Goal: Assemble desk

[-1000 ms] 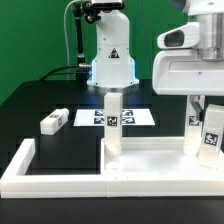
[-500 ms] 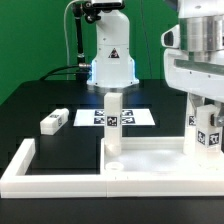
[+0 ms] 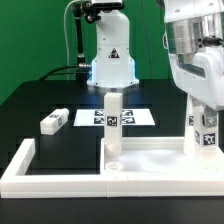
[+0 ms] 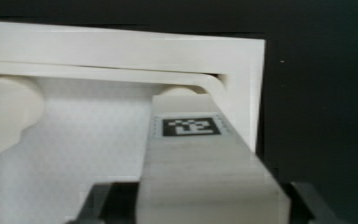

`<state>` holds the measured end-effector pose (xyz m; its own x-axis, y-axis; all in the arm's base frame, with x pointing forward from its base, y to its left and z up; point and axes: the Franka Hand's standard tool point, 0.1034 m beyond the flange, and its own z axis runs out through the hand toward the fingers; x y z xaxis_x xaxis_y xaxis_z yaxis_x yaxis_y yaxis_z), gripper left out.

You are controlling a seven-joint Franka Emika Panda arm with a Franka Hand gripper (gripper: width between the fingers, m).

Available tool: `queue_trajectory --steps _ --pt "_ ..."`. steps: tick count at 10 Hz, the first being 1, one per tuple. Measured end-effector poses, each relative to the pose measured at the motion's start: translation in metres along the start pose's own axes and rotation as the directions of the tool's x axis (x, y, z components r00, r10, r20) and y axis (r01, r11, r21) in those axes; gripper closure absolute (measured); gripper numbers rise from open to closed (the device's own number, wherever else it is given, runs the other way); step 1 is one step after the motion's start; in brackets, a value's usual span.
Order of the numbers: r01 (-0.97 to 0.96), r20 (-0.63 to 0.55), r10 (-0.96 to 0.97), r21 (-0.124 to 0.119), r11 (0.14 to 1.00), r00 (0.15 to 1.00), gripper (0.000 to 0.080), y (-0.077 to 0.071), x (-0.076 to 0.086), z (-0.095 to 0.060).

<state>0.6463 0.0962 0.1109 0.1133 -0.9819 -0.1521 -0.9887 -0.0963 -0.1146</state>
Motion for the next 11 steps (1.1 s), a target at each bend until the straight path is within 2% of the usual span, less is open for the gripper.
queue_trajectory --steps 1,2,3,4,7,8,9,10,11 --pt "0.250 -0.010 -0.250 -0.025 0.968 0.968 0.0460 0.000 -0.009 0.000" --pt "0.443 0.006 -0.443 -0.020 0.896 0.896 0.0460 -0.002 -0.011 -0.001" --pt "0.513 0.007 -0.513 -0.011 0.858 0.858 0.0254 -0.003 -0.007 -0.001" --pt "0.523 -0.018 -0.523 0.006 0.852 0.852 0.0177 -0.006 -0.007 -0.001" --pt "0.687 -0.027 -0.687 -0.010 0.726 0.726 0.0155 -0.006 -0.003 -0.001" --pt "0.783 -0.028 -0.783 -0.027 0.622 0.621 0.0151 -0.005 0.000 -0.001" --pt "0.901 -0.006 -0.902 -0.054 0.431 0.432 0.0151 -0.001 0.005 0.000" --pt "0.953 0.001 -0.955 -0.055 0.297 0.297 0.0151 -0.001 0.009 -0.001" --pt "0.958 -0.009 -0.960 -0.056 0.281 0.281 0.0151 -0.003 0.010 -0.001"
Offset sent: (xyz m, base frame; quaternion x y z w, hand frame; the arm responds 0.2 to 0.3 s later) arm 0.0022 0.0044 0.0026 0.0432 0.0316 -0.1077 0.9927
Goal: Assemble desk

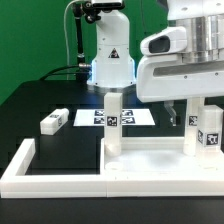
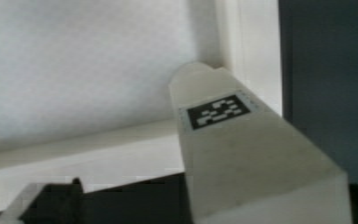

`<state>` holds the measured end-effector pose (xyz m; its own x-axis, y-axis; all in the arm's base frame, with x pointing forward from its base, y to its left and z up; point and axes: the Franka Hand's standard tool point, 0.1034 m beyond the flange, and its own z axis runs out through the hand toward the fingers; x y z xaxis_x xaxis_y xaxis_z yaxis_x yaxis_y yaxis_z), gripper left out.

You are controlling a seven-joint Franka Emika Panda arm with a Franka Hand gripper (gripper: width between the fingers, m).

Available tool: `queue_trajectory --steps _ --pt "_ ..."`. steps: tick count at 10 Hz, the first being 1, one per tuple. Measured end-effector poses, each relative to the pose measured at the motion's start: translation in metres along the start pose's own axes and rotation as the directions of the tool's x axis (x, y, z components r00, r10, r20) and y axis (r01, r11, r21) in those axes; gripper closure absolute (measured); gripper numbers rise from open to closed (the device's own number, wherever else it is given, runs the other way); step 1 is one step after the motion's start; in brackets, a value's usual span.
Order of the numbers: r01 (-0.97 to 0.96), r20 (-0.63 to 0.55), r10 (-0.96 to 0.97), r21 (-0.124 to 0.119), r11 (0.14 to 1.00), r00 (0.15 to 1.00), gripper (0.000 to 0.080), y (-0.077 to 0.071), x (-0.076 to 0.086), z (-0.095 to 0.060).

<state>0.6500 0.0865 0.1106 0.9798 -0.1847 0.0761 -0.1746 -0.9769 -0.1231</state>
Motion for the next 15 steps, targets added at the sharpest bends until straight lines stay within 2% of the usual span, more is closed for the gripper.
queue_trajectory --steps 2,3,4,5,6,7,8,10,12,13,14,15 --pt "-0.040 0.000 0.040 0.000 0.999 0.999 0.0176 0.000 0.000 0.000" --pt "-0.072 0.001 0.072 0.002 0.997 0.997 0.0347 0.000 0.000 0.000" --pt "-0.192 0.001 0.192 0.001 0.981 0.981 0.0512 0.000 0.000 0.001" --pt "-0.225 0.001 0.225 0.001 0.974 0.974 0.0510 0.000 0.000 0.001" --pt "-0.384 0.006 0.384 -0.001 0.924 0.924 0.0510 -0.002 -0.001 0.002" --pt "-0.547 0.015 0.548 -0.018 0.837 0.837 0.0510 -0.010 -0.001 0.003" --pt "-0.666 0.013 0.667 -0.039 0.745 0.745 0.0510 -0.010 0.001 0.004" --pt "-0.853 0.015 0.855 -0.053 0.519 0.519 0.0510 -0.007 0.002 0.005" --pt "-0.977 0.042 0.977 -0.040 0.208 0.207 0.0508 -0.005 0.001 0.005" --pt "-0.999 0.046 0.998 -0.020 0.047 0.046 0.0508 -0.006 -0.002 0.005" --pt "-1.000 0.044 0.999 -0.014 -0.018 -0.018 0.0508 -0.009 -0.004 0.005" --pt "-0.999 0.045 0.998 -0.014 -0.040 -0.041 0.0508 -0.009 -0.004 0.005"
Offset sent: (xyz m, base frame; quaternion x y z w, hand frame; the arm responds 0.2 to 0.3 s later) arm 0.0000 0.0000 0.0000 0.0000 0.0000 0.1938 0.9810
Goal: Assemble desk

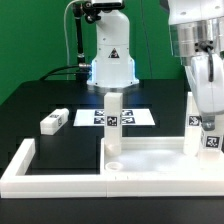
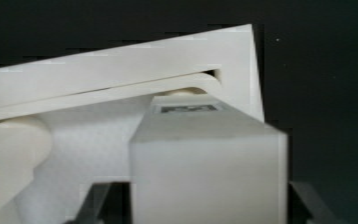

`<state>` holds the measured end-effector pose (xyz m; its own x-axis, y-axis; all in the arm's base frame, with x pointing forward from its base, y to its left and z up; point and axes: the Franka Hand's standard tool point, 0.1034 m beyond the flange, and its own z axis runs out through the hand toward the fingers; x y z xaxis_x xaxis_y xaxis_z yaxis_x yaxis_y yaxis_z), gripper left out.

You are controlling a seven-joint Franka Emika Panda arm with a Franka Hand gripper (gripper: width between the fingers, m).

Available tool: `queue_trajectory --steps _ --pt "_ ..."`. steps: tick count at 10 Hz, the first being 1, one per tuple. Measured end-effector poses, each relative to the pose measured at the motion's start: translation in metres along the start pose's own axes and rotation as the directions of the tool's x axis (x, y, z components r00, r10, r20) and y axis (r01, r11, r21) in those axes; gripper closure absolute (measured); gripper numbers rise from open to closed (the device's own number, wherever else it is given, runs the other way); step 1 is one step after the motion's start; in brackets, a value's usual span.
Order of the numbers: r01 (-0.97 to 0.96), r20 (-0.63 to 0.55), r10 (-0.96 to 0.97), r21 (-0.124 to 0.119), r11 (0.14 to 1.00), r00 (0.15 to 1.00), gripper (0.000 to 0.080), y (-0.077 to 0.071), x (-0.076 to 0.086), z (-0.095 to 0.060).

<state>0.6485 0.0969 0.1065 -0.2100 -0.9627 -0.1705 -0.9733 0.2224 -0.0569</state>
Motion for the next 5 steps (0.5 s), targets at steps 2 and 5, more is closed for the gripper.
queue_trajectory --steps 2,5 --pt "-0.068 0.014 0.068 0.003 0.998 0.998 0.0508 0.0002 0.0010 0.0002" --pt "0.178 0.008 -0.179 0.042 0.983 0.984 0.0290 -0.0034 -0.0049 0.0004"
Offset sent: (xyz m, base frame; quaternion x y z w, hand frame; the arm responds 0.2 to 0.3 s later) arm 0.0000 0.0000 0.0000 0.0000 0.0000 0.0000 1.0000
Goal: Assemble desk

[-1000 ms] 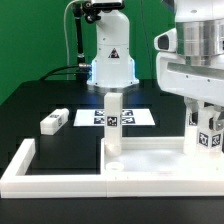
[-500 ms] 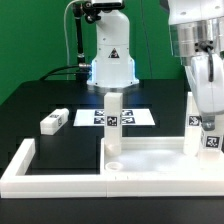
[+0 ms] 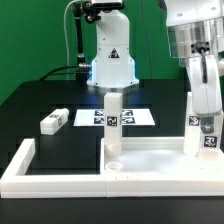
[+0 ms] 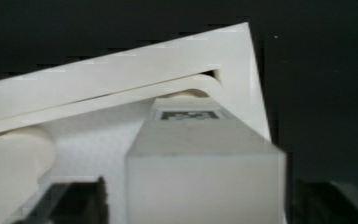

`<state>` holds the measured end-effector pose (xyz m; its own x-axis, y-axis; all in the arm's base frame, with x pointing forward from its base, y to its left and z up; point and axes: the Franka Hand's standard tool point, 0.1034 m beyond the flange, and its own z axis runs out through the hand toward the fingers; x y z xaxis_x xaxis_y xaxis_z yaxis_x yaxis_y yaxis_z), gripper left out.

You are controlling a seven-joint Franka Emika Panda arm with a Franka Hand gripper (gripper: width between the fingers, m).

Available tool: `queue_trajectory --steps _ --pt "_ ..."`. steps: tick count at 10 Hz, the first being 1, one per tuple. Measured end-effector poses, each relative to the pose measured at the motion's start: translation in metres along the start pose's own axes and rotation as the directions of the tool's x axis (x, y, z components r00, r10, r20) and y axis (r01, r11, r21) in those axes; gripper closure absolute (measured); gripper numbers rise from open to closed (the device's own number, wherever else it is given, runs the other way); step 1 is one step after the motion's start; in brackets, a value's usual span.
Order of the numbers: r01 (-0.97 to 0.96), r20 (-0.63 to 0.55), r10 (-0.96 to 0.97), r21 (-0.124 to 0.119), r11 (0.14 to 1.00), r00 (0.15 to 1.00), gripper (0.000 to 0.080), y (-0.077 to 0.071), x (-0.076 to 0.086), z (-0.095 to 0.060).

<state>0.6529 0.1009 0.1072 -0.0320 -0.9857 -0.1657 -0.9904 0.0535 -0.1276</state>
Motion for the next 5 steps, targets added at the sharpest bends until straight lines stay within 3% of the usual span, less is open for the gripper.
queue_trajectory --steps 1,2,5 --pt "0.131 -0.001 -0.131 0.027 0.991 0.991 0.0180 0.0031 -0.0074 0.0044" --pt "0.155 0.001 -0.155 0.014 0.988 0.988 0.0159 0.0114 -0.0169 0.0071" --pt "0.362 -0.007 -0.362 0.012 0.932 0.932 0.0151 0.0106 -0.0125 0.0072"
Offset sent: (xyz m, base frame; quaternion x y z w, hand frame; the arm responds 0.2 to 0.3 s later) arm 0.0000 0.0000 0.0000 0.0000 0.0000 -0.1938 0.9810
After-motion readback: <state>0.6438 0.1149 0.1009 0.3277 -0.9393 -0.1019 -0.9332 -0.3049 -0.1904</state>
